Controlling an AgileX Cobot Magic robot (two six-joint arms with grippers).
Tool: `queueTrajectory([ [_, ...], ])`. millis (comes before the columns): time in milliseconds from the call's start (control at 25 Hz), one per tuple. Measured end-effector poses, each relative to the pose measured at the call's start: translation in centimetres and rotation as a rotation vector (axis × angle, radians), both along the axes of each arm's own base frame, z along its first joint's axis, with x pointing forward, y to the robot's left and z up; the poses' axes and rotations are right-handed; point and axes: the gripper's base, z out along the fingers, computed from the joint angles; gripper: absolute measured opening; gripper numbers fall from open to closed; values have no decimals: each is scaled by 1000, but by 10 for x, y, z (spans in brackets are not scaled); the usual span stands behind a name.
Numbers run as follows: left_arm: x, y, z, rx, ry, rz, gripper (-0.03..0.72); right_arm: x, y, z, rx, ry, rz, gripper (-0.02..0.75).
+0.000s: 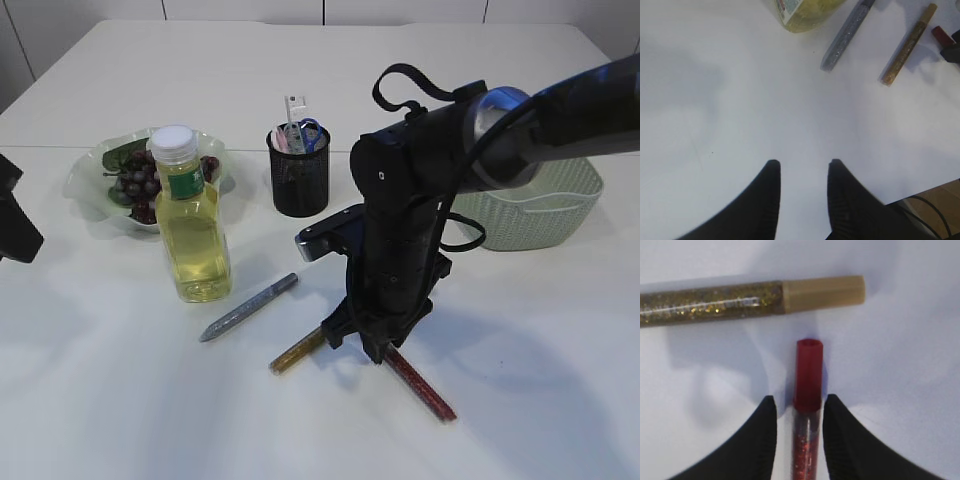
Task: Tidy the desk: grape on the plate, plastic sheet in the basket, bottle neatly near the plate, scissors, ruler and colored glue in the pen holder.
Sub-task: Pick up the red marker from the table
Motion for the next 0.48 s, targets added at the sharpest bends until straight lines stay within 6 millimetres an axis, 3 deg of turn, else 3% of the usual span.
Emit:
queueTrajectory([
  [480,0,0,0,0,4,-1,239,0,0,-7,-8,13,2,259],
])
